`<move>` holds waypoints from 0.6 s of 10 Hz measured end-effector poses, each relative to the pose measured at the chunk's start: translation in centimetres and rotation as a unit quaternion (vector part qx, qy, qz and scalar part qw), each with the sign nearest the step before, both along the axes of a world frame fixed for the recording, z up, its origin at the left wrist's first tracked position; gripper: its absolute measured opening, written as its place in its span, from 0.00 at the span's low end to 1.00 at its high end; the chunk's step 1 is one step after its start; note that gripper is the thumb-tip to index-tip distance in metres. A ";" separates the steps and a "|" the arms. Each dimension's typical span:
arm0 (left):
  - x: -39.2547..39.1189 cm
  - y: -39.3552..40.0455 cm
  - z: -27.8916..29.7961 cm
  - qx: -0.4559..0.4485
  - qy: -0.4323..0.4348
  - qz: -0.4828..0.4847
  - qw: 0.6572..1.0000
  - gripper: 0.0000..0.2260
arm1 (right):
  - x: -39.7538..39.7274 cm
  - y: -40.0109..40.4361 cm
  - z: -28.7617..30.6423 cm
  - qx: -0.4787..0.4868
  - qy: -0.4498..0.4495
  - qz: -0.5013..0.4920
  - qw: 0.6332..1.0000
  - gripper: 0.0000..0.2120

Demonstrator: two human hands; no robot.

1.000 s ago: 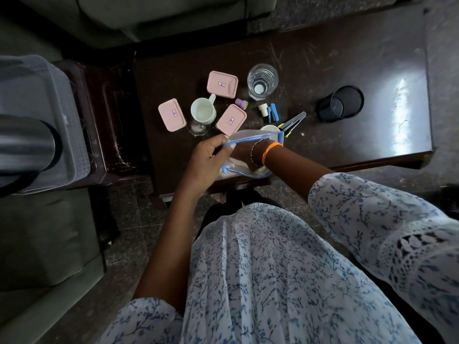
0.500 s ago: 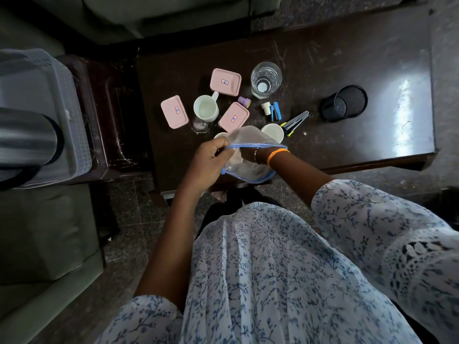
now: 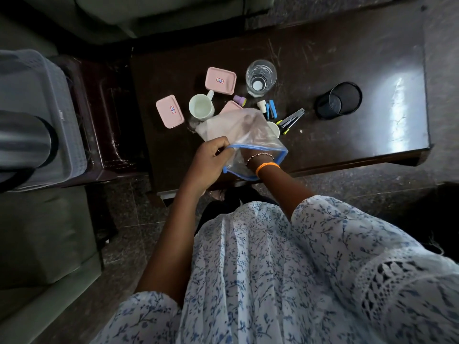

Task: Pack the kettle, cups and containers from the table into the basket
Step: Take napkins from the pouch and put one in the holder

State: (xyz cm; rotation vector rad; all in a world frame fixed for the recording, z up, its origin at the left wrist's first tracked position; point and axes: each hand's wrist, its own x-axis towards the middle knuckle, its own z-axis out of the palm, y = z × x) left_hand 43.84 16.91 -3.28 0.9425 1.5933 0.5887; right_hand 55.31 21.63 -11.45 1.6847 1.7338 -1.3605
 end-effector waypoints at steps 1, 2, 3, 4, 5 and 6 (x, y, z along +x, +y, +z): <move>0.1 0.3 0.0 0.003 0.005 0.002 1.000 0.15 | -0.4 -0.3 1.9 -0.010 0.008 -0.076 0.997 0.20; 0.3 0.7 -0.1 0.007 0.003 0.012 1.000 0.12 | -0.4 0.1 4.0 -0.115 0.006 -0.175 0.978 0.19; 0.6 1.1 -0.3 0.004 0.002 0.016 1.000 0.12 | -0.6 -0.3 4.3 -0.188 0.041 -0.243 0.951 0.18; 0.9 1.5 -0.3 0.007 0.006 0.020 1.000 0.15 | -0.5 -0.6 3.0 -0.164 0.073 -0.355 0.917 0.13; 1.0 1.7 -0.4 0.008 0.004 0.026 1.000 0.15 | -0.4 0.0 3.0 -0.195 0.088 -0.404 0.890 0.15; 0.9 2.0 -0.4 0.011 0.001 0.030 1.000 0.15 | -0.9 1.0 3.1 -0.160 0.087 -0.425 0.886 0.15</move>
